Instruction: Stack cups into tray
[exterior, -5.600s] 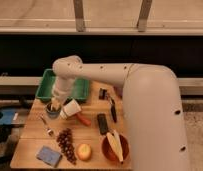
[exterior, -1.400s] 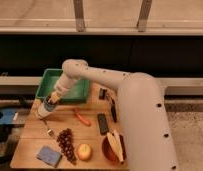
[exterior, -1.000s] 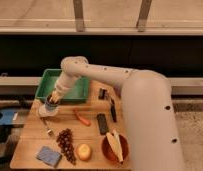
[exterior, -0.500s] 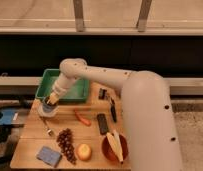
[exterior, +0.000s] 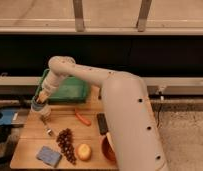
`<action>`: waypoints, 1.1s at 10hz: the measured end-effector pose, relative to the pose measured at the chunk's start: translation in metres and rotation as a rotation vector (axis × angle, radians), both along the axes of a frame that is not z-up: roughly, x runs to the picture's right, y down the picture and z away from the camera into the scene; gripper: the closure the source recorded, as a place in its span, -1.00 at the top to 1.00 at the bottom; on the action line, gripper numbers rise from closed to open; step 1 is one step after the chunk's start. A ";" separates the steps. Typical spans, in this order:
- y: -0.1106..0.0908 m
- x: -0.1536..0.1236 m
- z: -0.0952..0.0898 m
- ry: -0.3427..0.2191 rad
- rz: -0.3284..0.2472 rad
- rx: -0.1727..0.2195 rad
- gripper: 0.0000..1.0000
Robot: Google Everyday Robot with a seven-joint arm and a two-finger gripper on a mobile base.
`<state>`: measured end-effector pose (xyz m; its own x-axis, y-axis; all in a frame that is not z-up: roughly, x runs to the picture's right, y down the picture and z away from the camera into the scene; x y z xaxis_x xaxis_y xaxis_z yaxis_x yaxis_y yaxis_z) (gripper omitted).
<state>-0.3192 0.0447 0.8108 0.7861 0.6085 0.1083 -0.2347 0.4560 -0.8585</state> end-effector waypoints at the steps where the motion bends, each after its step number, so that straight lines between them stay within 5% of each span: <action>1: 0.002 -0.008 0.001 0.003 -0.029 -0.003 -1.00; 4: 0.002 -0.008 0.012 0.071 -0.089 -0.013 -0.96; 11: -0.004 -0.008 0.007 0.144 -0.162 -0.001 0.38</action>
<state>-0.3268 0.0404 0.8178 0.8809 0.4732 -0.0130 -0.2791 0.4970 -0.8216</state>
